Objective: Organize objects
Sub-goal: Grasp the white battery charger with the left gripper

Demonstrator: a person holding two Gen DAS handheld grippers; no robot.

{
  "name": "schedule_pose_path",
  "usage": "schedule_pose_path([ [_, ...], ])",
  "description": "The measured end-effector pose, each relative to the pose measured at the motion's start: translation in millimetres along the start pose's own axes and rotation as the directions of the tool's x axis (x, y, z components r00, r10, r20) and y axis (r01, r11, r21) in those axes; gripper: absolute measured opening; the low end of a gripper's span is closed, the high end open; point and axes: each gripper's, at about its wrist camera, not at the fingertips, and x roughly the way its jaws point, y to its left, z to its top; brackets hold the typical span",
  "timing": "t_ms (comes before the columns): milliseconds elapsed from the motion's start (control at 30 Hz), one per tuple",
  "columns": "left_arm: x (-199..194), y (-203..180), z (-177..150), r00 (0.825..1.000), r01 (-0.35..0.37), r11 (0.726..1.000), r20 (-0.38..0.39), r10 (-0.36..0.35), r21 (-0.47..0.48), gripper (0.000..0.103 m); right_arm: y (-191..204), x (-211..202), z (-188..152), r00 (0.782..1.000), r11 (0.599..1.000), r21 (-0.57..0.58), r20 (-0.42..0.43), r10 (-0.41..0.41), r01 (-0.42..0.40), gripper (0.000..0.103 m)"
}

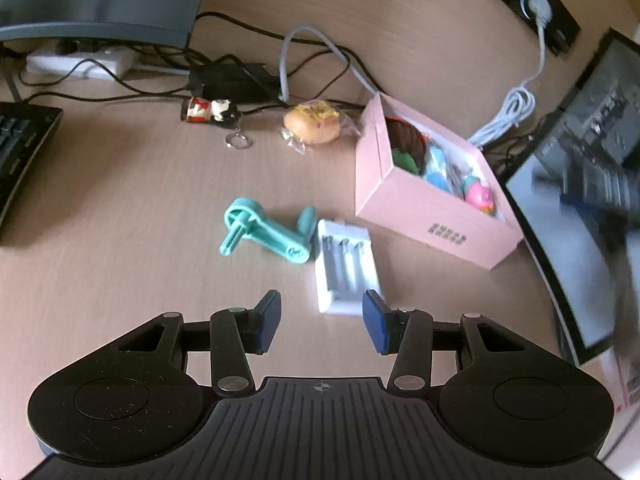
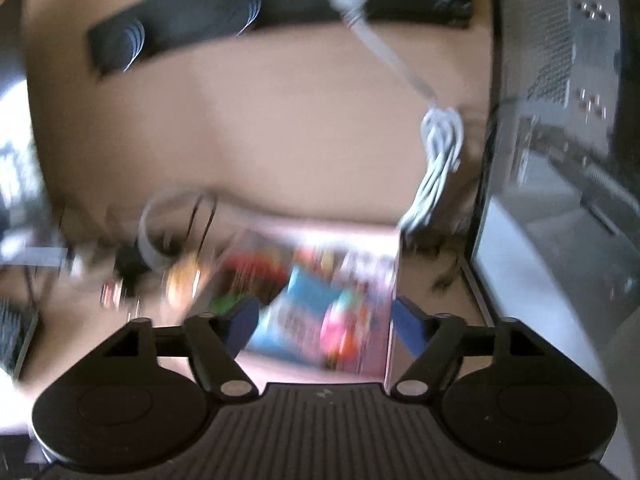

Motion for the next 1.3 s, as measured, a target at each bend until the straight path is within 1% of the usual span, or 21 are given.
schedule_pose_path([
  [67,6.5,-8.6,4.6,1.000,0.015,1.000,0.000,-0.015,0.018,0.049,11.0,-5.3,-21.6,0.999,0.999,-0.042,-0.046,0.009,-0.011,0.077],
  [133,18.2,-21.8,7.5,0.999,0.029,0.997,-0.016,-0.028,0.069,0.049,21.5,-10.5,-41.5,0.996,0.997,-0.071,-0.091,0.024,-0.031,0.077],
  [200,34.0,-31.4,10.4,0.999,0.002,0.996,-0.044,0.002,0.091,0.049,30.7,-17.7,-58.9,0.993,0.995,-0.092,-0.118,0.030,-0.041,0.077],
  [267,48.5,-36.6,13.9,0.997,-0.024,0.996,-0.065,0.030,0.089,0.049,38.6,-27.8,-71.5,0.991,0.992,-0.116,-0.125,0.039,-0.054,0.078],
  [300,53.9,-38.6,15.5,0.997,-0.041,0.995,-0.068,0.047,0.091,0.050,41.7,-33.8,-75.1,0.992,0.991,-0.125,-0.121,0.042,-0.057,0.079],
  [333,57.8,-42.0,17.3,0.996,-0.063,0.992,-0.058,0.070,0.106,0.050,43.4,-39.3,-78.0,0.992,0.989,-0.133,-0.116,0.043,-0.058,0.083],
  [367,62.9,-44.9,19.0,0.994,-0.082,0.989,-0.063,0.090,0.122,0.051,43.6,-43.1,-80.5,0.993,0.989,-0.136,-0.113,0.043,-0.058,0.087],
  [400,66.7,-48.5,21.0,0.993,-0.092,0.986,-0.057,0.101,0.140,0.051,43.0,-46.5,-82.9,0.993,0.989,-0.135,-0.114,0.044,-0.059,0.088],
  [467,73.1,-55.4,24.7,0.989,-0.122,0.975,-0.055,0.135,0.188,0.051,38.8,-50.8,-90.0,0.991,0.990,-0.129,-0.125,0.046,-0.062,0.089],
  [600,86.0,-72.5,26.9,0.973,-0.200,0.932,-0.049,0.224,0.301,0.053,26.2,-52.9,-98.7,0.989,0.994,-0.099,-0.142,0.035,-0.050,0.090],
  [667,89.1,-73.4,27.7,0.974,-0.200,0.929,-0.038,0.222,0.313,0.057,20.6,-53.5,-102.1,0.989,0.995,-0.088,-0.148,0.027,-0.040,0.090],
  [733,90.6,-71.1,29.3,0.972,-0.213,0.927,-0.033,0.235,0.307,0.057,15.4,-56.1,-105.7,0.990,0.996,-0.085,-0.143,0.021,-0.033,0.092],
  [767,91.9,-69.2,28.9,0.969,-0.220,0.927,-0.046,0.245,0.305,0.061,13.0,-56.8,-108.2,0.990,0.996,-0.084,-0.140,0.014,-0.025,0.094],
  [800,91.4,-66.1,28.1,0.968,-0.220,0.933,-0.055,0.245,0.286,0.061,10.4,-56.8,-110.3,0.990,0.997,-0.080,-0.140,0.007,-0.018,0.094],
  [900,85.3,-60.5,20.8,0.971,-0.202,0.951,-0.076,0.225,0.235,0.057,3.5,-52.7,-115.9,0.988,0.997,-0.075,-0.157,-0.001,-0.011,0.094],
  [1033,79.4,-62.8,11.4,0.980,-0.156,0.952,-0.076,0.182,0.265,0.057,-0.1,-45.5,-121.0,0.984,0.997,-0.080,-0.180,0.001,-0.016,0.094],
  [1133,86.2,-67.1,18.6,0.983,-0.132,0.958,-0.089,0.159,0.253,0.057,2.2,-38.6,-121.7,0.981,0.996,-0.089,-0.195,0.009,-0.026,0.094],
  [1167,89.6,-68.3,21.0,0.984,-0.133,0.959,-0.085,0.158,0.249,0.057,4.2,-36.9,-121.5,0.980,0.995,-0.093,-0.197,0.011,-0.030,0.094],
  [1233,95.0,-72.9,22.1,0.982,-0.157,0.951,-0.063,0.180,0.267,0.057,7.5,-35.7,-121.7,0.980,0.994,-0.101,-0.196,0.017,-0.037,0.094],
  [1267,96.5,-74.9,22.1,0.981,-0.165,0.949,-0.055,0.186,0.270,0.052,8.8,-35.9,-122.3,0.980,0.994,-0.106,-0.196,0.020,-0.042,0.094],
  [1300,96.8,-75.6,22.4,0.982,-0.162,0.952,-0.053,0.181,0.260,0.051,10.1,-36.4,-123.1,0.981,0.993,-0.111,-0.195,0.024,-0.046,0.094],
])
